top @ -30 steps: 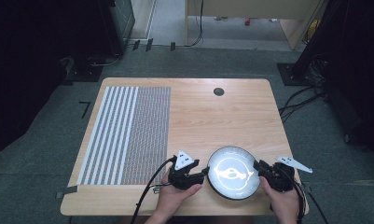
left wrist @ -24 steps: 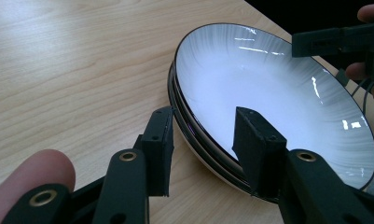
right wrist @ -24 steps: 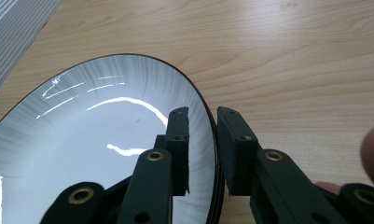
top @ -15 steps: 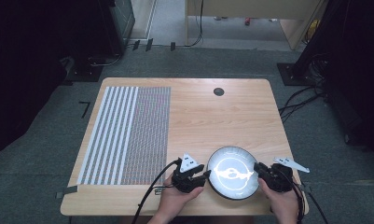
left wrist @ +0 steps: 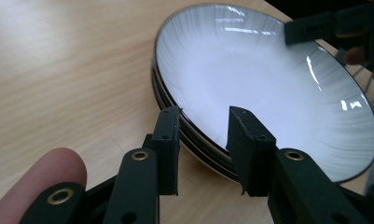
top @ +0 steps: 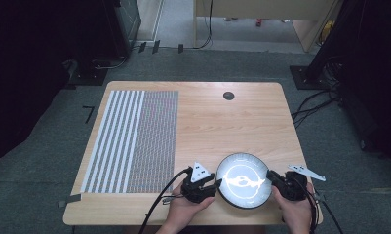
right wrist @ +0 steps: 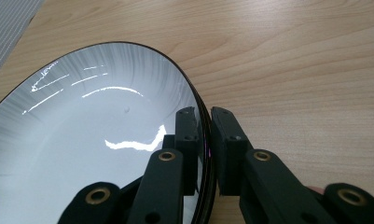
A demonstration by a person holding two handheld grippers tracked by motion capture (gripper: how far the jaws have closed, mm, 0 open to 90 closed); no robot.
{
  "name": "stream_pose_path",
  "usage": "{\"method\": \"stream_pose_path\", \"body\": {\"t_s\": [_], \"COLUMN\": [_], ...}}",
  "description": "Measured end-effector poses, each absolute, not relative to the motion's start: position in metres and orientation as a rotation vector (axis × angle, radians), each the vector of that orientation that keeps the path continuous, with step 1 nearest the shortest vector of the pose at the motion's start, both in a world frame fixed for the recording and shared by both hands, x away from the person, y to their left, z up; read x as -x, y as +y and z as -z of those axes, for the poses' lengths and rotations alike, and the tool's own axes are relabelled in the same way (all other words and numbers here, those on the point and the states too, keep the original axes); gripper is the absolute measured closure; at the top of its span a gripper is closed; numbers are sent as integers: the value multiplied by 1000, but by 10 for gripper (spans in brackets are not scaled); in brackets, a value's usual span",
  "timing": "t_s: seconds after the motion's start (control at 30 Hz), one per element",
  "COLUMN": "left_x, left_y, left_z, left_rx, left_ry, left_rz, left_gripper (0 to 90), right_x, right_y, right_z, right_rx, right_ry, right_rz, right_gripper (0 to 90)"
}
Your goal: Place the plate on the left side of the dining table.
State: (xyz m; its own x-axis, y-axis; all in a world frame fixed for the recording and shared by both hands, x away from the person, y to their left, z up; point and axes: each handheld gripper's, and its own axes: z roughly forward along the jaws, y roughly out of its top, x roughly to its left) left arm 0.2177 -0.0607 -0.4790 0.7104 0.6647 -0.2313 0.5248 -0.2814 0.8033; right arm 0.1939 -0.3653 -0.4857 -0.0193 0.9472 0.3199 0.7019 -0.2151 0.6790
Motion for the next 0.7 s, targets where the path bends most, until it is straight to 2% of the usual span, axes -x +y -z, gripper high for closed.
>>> {"method": "stream_pose_path", "body": {"t_s": [0.17, 0.33, 0.7], "left_x": [-225, -224, -222], "left_y": [-58, -59, -60], "left_z": [482, 487, 487], "left_rx": [-1975, -1989, -1989], "left_ry": [985, 1009, 1006], "left_rz": [-162, -161, -168], "left_gripper": [639, 682, 705], "right_x": [-194, -193, -192], "right_y": [-365, -367, -371], "right_z": [486, 487, 487], "right_rx": [-1955, -1969, -2015], "right_ry": [1711, 1694, 1643], "right_rz": [-1087, -1115, -1164], "right_gripper": [826, 833, 848]}}
